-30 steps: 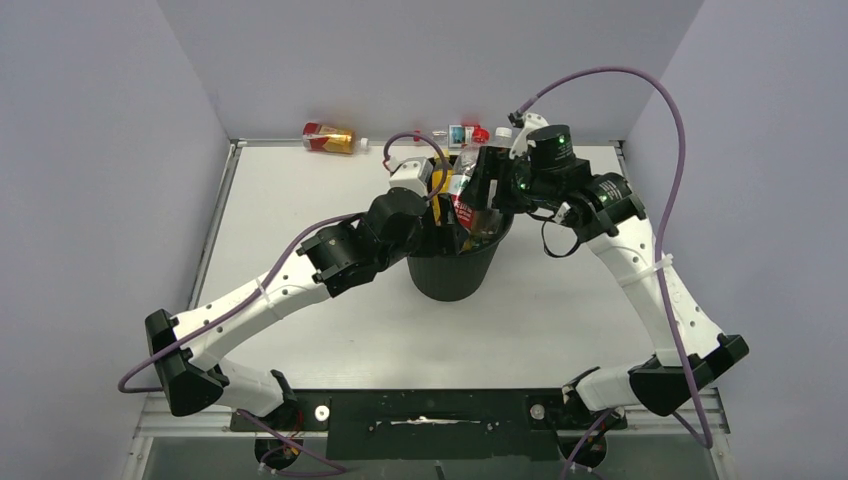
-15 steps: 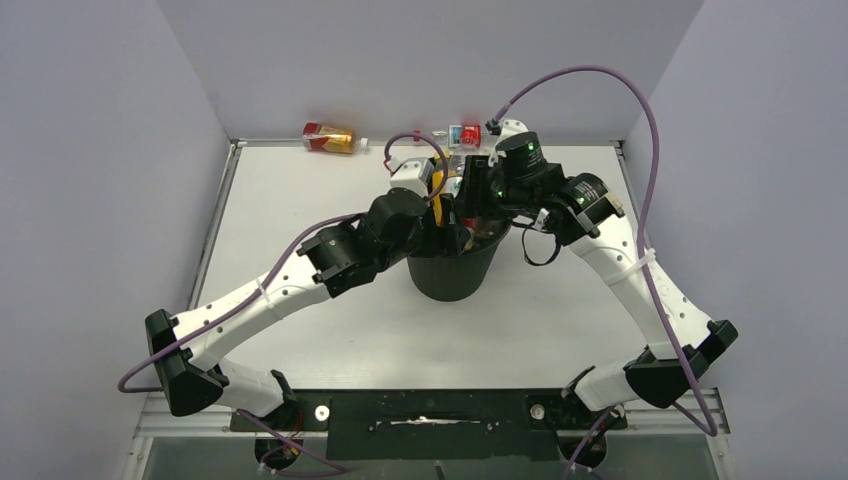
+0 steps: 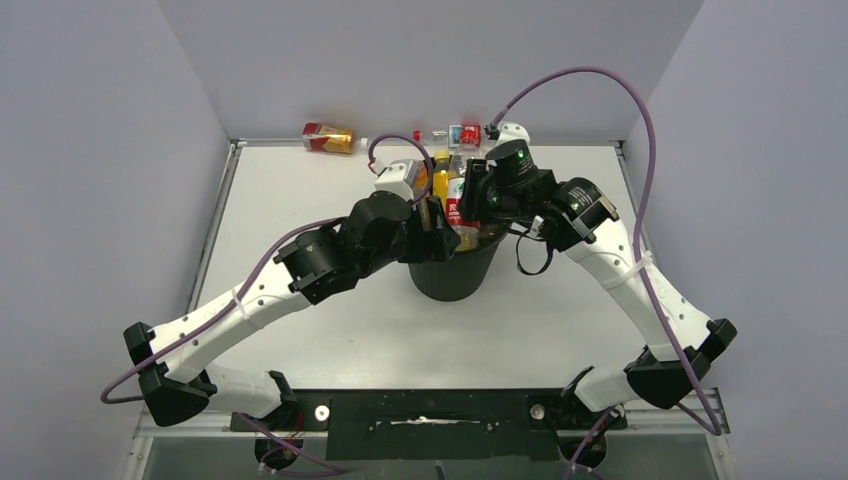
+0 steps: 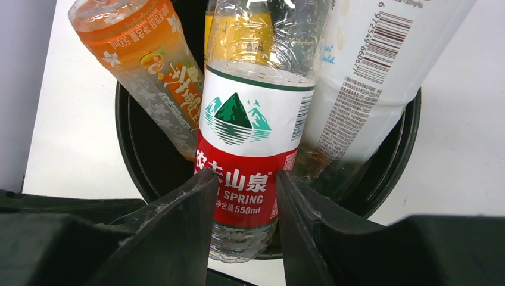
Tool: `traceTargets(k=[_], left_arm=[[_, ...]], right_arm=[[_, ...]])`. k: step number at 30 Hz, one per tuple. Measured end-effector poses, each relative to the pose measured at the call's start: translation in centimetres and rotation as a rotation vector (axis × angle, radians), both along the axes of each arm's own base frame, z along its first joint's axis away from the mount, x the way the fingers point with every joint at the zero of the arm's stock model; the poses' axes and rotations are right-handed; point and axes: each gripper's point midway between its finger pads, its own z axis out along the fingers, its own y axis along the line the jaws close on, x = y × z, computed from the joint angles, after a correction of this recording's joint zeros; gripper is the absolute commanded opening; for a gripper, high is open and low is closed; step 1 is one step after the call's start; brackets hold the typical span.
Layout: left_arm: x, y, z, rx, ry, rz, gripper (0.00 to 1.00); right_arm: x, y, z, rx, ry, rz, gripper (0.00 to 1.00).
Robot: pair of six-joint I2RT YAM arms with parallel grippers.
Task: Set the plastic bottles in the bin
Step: Place the plastic bottle in the trash bin.
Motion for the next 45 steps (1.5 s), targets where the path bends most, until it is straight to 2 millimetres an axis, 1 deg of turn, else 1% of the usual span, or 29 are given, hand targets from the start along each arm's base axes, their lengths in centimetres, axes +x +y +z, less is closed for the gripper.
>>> traceTargets(k=[3,5,10,15,16,20,22,25,30,33,36,41,43,45], left_arm=[[-0.2,0.4,0.4,-0.007,-0.004,0.004,0.67],[-0.2,0.5,0.5,-0.008,-0.007,0.007,0.66],[-0.1,0.5,0.5,-0.006,-0.006,0.008,0.65],[0.1,0.2,-0.1,0.005,0.001,0.008,0.65],[0.1,0.1,-0.2,0.009,0.003,0.008,0.65],[0.2,-0.1,-0.6,0.016,0.006,0.008,0.65],[0.3,-0.1,-0.6,0.017,0.005,0.011,0.65],[0.4,0.0,-0.5,0.019,0.001,0.014,0.65],[0.4,0.0,0.0,0.013,-0.005,0.016,0.65],[0.4,0.0,0.2,0.010,-0.007,0.016,0.65],[0.5,0.0,0.2,0.011,-0.009,0.018,0.65],[0.7,0.2,0.4,0.015,-0.017,0.023,0.66],[0.9,0.5,0.6,0.020,-0.021,0.027,0.67],[1.5,1.1,0.8,0.025,-0.025,0.042,0.67]], right_arm=[[0.0,-0.3,0.1,-0.014,-0.009,-0.016,0.41],[0.1,-0.9,0.0,-0.034,-0.015,-0.037,0.41],[0.1,-1.4,-0.3,-0.044,-0.029,-0.049,0.41],[0.0,-1.5,-0.6,-0.028,-0.053,-0.050,0.41],[0.0,-1.5,-0.6,-0.025,-0.055,-0.050,0.42],[0.0,-1.4,-0.7,-0.024,-0.063,-0.044,0.60],[0.0,-1.5,-0.8,-0.030,-0.062,-0.042,0.65],[-0.3,-1.7,-0.9,-0.048,-0.056,-0.032,0.71],[-1.1,-2.3,-0.5,-0.078,-0.040,-0.008,0.76],[-1.5,-2.5,-0.2,-0.077,-0.039,0.005,0.81],[-2.1,-2.8,0.6,-0.061,-0.050,0.017,0.84],[-2.9,-3.2,2.7,-0.020,-0.097,0.030,0.85],[-3.2,-3.4,3.5,-0.005,-0.116,0.031,0.86],[-3.4,-3.6,4.1,0.007,-0.129,0.029,0.87]])
